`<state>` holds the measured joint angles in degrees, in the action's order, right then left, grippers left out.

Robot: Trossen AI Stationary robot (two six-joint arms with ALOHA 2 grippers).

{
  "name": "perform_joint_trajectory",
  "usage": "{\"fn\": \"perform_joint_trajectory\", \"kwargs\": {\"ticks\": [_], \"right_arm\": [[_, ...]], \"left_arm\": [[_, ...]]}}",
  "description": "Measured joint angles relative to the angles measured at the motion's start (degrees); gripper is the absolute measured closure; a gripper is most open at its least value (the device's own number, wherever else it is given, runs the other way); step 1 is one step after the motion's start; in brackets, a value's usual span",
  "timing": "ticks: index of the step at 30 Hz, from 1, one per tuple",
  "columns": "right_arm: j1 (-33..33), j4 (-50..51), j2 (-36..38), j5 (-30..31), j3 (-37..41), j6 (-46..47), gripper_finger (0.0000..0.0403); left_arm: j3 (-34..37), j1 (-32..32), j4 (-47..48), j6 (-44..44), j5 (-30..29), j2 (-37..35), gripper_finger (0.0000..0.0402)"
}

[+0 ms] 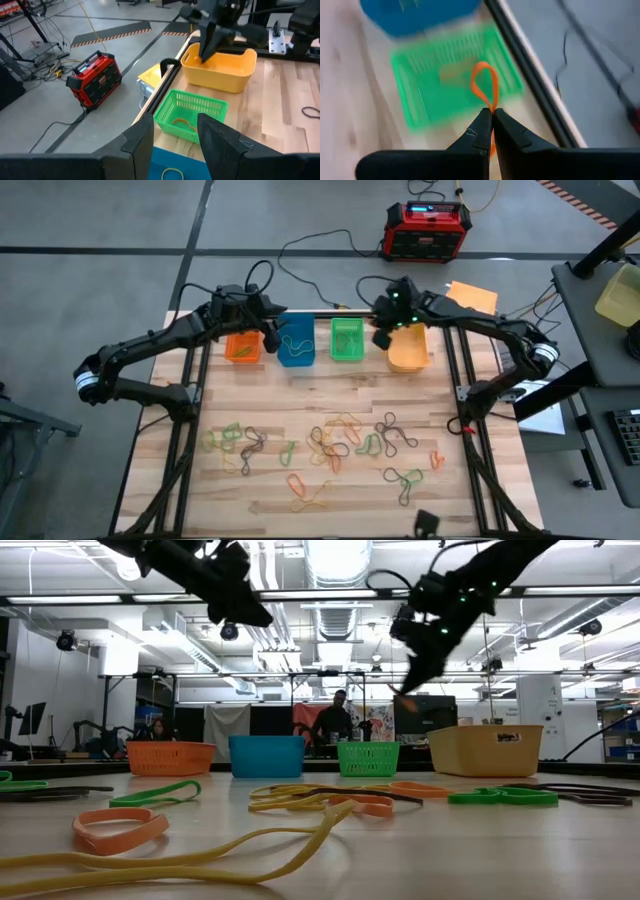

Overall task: Sort rubber bands into baskets
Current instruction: Put the orange rubber band from the light orange bin into the green bin, then put the purple rubber band into the light orange bin

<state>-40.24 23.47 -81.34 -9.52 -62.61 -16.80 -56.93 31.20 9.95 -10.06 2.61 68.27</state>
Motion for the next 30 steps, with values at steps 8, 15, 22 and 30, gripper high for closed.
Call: {"fn": "perform_joint_trajectory", "kwargs": {"ticks": [8,15,22,30], "right_arm": [[4.4,-16.3,-6.4,0.5,0.1,12.2,0.0394],[4.3,-17.3,-8.6,0.3,0.1,16.7,0.0366],[4.3,-16.0,-7.7,0.1,0.1,16.9,0.0302],[7.4,-1.2,-0.7,0.0,0.1,18.4,0.0262]], "left_arm": [[0.0,-1.7,-0.3,0.0,0.0,0.0,0.0264],[0.0,-2.7,0.0,-0.1,0.0,0.0,0.0264],[0.0,-3.2,0.0,0.0,0.0,0.0,0.0264],[0.0,-4.7,1.6,1.8,0.0,0.0,0.0264]]}}
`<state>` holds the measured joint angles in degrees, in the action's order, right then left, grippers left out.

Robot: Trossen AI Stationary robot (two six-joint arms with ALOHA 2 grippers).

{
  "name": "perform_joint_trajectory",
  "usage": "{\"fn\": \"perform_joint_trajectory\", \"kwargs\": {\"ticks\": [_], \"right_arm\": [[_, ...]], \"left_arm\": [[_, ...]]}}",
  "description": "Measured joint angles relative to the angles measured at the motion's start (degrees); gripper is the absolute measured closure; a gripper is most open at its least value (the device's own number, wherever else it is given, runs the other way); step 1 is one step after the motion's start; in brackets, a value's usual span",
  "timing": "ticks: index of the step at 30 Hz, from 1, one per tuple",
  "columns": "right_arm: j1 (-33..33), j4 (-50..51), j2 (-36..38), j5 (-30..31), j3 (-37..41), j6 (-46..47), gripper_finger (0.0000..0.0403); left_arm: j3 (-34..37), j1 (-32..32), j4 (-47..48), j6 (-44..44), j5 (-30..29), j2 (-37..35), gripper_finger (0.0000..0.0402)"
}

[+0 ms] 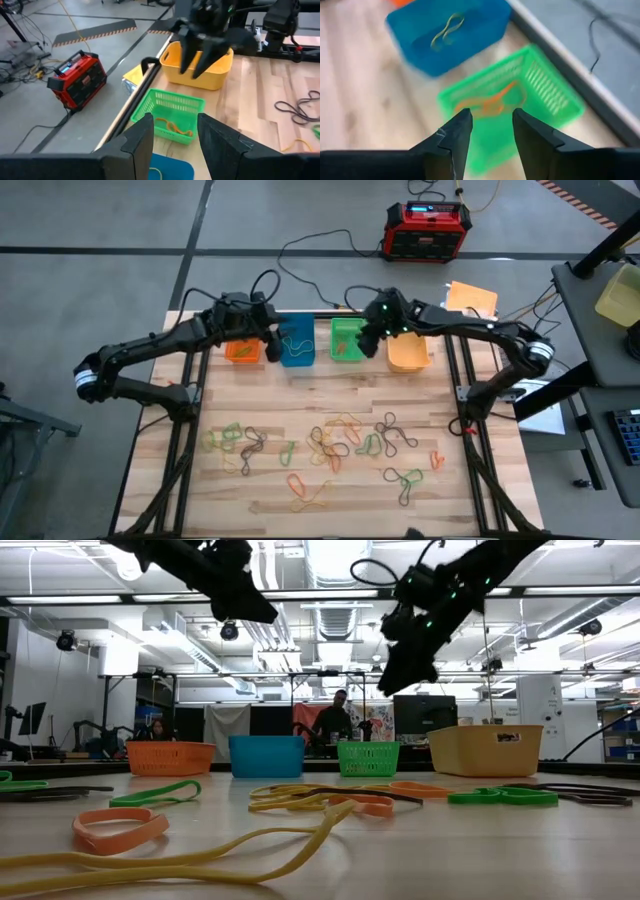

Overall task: Sort rubber bands into baskets
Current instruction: Put the purple rubber band into the light orange bin

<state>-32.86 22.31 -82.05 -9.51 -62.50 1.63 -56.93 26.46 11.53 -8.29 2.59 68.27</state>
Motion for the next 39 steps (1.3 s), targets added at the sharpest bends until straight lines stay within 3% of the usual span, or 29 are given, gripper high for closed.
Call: {"fn": "perform_joint_trajectory", "kwargs": {"ticks": [7,12,16,22,28,39], "right_arm": [[10.5,20.3,5.3,-0.2,0.0,8.0,0.0265],[19.7,32.3,5.2,0.5,0.1,17.2,0.0276],[27.3,37.9,4.6,0.5,2.5,18.1,0.0279],[35.7,37.2,4.6,2.2,8.0,24.5,0.0280],[40.4,34.8,4.4,5.2,11.9,33.7,0.0280],[40.9,19.8,3.9,5.5,19.6,34.6,0.0280]], "left_arm": [[0.0,-3.8,0.7,0.7,0.0,0.0,0.0264],[0.0,-7.7,1.5,0.7,-0.1,0.0,0.0264],[0.0,-10.5,2.0,0.7,-0.4,0.0,0.0264],[0.0,-14.3,3.5,0.7,-1.9,-0.5,0.0264],[0.0,-17.5,9.1,0.8,-11.9,-2.1,0.0264],[0.1,-18.1,10.0,1.1,-13.2,-3.1,0.0264]]}}
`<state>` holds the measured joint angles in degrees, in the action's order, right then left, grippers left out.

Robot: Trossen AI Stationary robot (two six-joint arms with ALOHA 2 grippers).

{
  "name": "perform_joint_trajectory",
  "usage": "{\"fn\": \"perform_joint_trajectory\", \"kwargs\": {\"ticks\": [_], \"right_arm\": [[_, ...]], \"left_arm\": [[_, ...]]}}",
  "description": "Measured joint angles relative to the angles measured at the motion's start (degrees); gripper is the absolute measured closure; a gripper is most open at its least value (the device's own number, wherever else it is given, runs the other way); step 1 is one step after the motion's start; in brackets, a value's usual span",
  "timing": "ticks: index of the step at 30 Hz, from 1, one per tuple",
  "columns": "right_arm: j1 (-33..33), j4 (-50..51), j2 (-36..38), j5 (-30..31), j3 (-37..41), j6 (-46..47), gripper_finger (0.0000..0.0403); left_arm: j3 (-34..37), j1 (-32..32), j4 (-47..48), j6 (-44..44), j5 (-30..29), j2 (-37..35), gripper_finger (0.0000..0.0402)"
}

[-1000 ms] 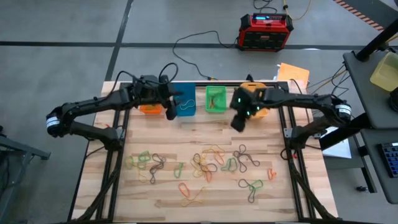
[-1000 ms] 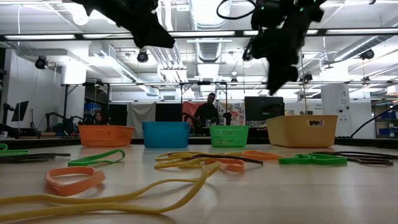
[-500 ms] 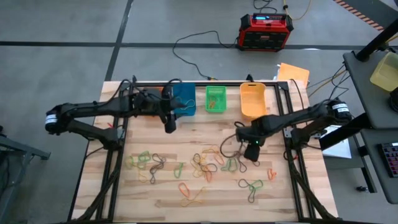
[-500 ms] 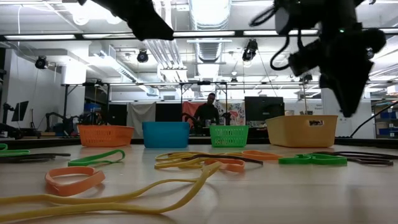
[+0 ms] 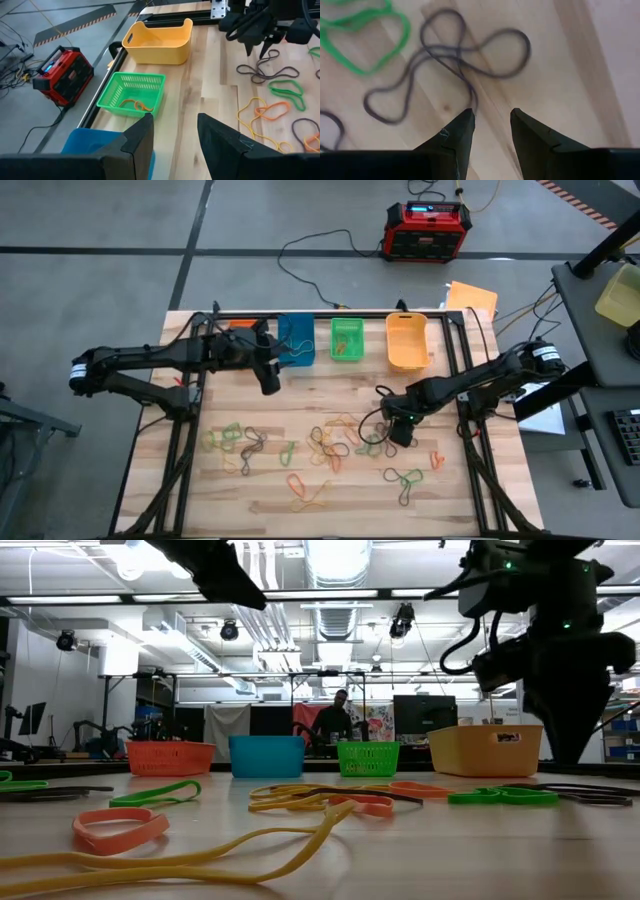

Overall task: Sort rubber bands into baskets
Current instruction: Put the purple rubber band into the light orange bin

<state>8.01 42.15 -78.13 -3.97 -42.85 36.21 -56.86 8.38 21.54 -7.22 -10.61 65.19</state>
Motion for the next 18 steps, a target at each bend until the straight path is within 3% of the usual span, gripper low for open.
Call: {"fn": "perform_joint_trajectory", "kwargs": {"ticks": [14,18], "right_arm": [[2.9,-11.0,0.0,-0.5,6.2,0.1,0.0280],[5.3,-13.3,0.1,2.0,7.8,0.2,0.0283]], "left_arm": [[0.0,0.0,0.0,-1.3,-0.9,0.0,0.0264],[0.0,0.0,0.0,-1.9,-1.5,0.0,0.0264]]}}
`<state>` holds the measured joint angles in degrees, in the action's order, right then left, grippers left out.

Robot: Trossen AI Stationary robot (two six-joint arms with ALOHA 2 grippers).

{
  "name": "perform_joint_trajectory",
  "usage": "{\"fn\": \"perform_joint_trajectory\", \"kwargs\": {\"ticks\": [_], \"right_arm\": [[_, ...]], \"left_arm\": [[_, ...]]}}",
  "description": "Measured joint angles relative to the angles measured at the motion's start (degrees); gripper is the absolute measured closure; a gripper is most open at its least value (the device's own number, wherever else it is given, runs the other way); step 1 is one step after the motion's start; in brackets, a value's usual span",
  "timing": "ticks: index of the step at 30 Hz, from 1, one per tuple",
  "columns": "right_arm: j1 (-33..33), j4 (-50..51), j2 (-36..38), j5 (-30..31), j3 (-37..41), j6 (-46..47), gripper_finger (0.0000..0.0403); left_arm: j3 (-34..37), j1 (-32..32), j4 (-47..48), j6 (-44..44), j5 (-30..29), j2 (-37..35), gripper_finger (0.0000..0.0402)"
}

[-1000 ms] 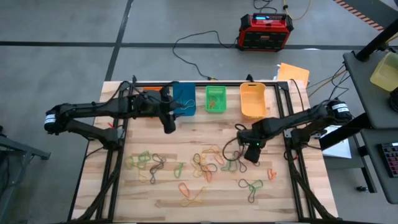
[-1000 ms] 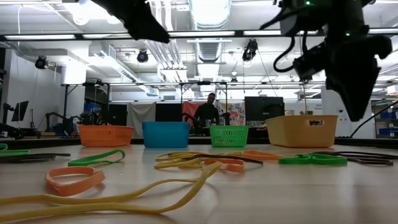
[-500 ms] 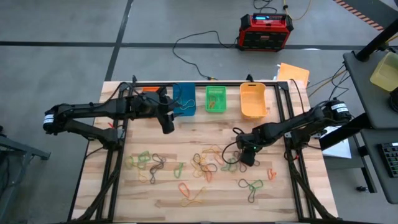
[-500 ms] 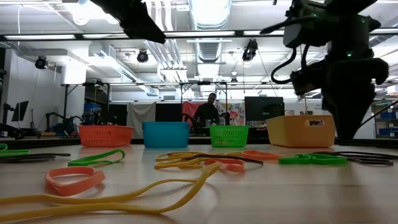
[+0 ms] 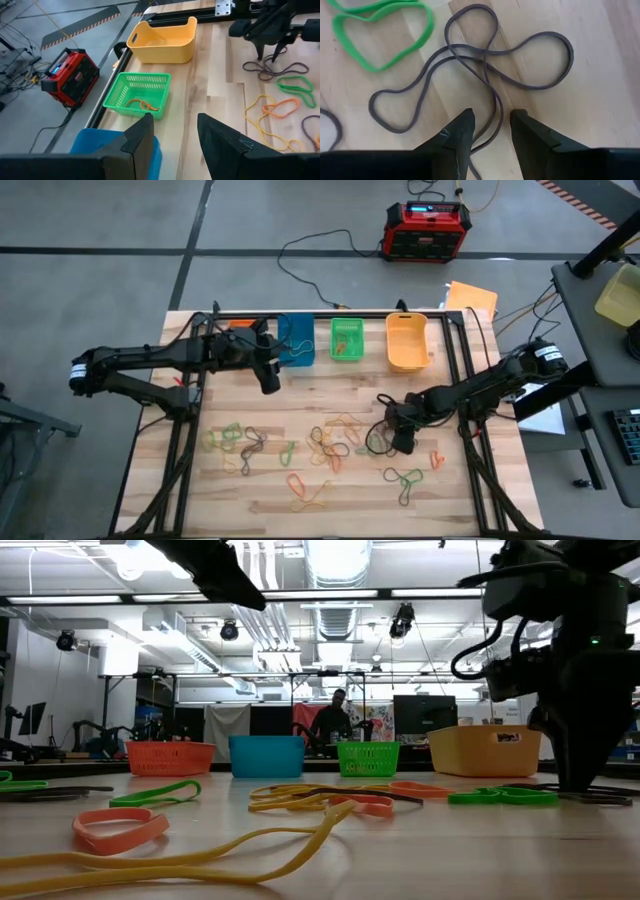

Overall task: Sort rubber bands into baskets
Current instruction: Put the purple rubber band into the light orange bin

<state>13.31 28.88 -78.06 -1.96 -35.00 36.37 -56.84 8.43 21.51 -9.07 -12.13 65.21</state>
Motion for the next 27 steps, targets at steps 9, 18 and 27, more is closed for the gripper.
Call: {"fn": "perform_joint_trajectory", "kwargs": {"ticks": [9,18,27], "right_arm": [[1.1,-0.8,-3.1,2.4,0.4,-1.3,0.0385],[-0.5,0.2,3.4,0.9,-0.7,-4.0,0.0394],[-13.8,-8.0,14.0,3.1,-6.0,-17.8,0.0394]], "left_arm": [[0.0,0.0,0.0,-2.6,-2.4,0.0,0.0264],[0.0,0.7,0.5,-8.0,-2.5,0.0,0.0264],[0.8,5.6,0.4,-13.3,-2.3,0.1,0.0264]]}}
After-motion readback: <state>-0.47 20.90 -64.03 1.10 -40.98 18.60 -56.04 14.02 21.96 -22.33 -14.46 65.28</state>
